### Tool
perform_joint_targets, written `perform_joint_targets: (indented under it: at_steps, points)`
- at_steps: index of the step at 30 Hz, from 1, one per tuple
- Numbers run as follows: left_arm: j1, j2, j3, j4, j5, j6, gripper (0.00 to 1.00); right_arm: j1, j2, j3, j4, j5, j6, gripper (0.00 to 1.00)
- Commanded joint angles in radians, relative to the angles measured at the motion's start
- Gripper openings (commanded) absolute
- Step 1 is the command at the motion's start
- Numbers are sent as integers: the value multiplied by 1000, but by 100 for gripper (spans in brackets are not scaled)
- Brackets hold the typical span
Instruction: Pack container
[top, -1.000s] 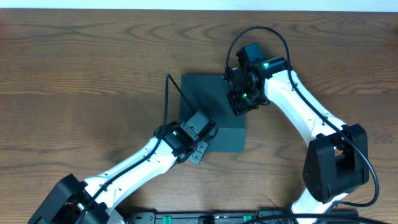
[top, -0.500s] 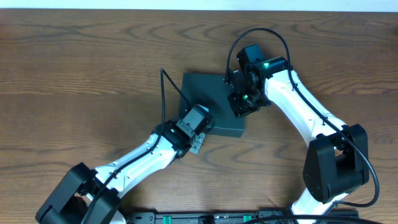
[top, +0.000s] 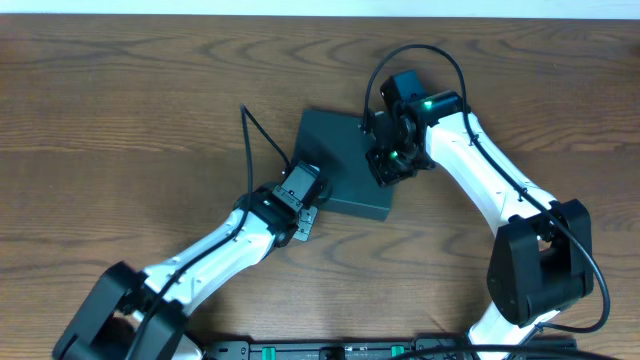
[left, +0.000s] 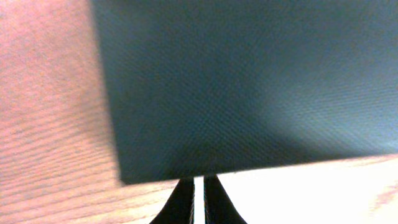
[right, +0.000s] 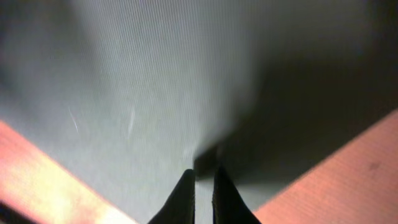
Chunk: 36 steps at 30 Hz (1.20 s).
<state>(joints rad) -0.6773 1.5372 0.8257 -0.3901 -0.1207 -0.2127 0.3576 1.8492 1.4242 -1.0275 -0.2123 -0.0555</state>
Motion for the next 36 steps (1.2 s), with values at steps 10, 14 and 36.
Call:
perform_joint_targets:
  at_steps: [10,14,36]
  points:
    - [140,-340,24,-75,-66,-45,76,-175,16,347,37,241,317,69]
    - [270,-393,36,-125,54,-44,99,-267,-2,462,14,273,285,99]
    - [525,-724,89,-428,204,-42,98,-336,-634,53,-114,372,333,99]
